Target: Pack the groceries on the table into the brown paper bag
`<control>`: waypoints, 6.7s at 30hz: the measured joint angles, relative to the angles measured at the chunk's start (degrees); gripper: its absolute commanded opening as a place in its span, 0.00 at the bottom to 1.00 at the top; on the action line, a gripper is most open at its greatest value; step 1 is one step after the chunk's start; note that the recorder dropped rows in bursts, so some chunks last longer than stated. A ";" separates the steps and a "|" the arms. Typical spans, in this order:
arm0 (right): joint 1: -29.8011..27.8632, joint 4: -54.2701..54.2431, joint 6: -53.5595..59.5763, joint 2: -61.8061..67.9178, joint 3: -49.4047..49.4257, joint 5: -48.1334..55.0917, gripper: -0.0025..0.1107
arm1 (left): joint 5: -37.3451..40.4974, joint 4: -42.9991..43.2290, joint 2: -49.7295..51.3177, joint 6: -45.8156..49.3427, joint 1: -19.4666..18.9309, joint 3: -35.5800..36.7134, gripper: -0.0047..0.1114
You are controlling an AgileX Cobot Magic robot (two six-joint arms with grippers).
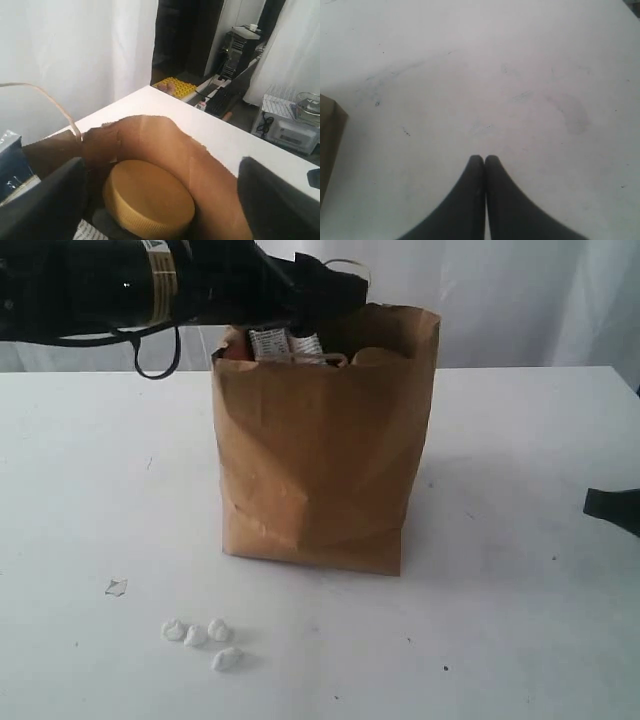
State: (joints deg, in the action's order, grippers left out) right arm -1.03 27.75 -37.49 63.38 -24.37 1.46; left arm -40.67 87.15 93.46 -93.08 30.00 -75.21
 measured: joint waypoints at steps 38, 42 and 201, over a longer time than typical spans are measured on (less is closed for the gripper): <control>0.00 0.00 -4.59 0.00 0.00 6.10 0.02 | 62.28 12.71 -21.25 11.94 0.00 -0.12 0.04; 0.00 0.00 -4.59 0.00 0.00 6.22 0.02 | 73.01 8.81 -21.63 25.79 -3.31 0.29 0.04; 56.70 -28.50 61.50 26.19 -27.78 20.10 0.02 | 51.73 -87.80 -81.83 72.61 -26.29 69.78 0.04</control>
State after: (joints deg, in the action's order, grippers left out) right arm 55.67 -0.75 24.01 89.56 -52.15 21.56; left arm 11.06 -0.65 11.63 -20.47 3.71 -5.43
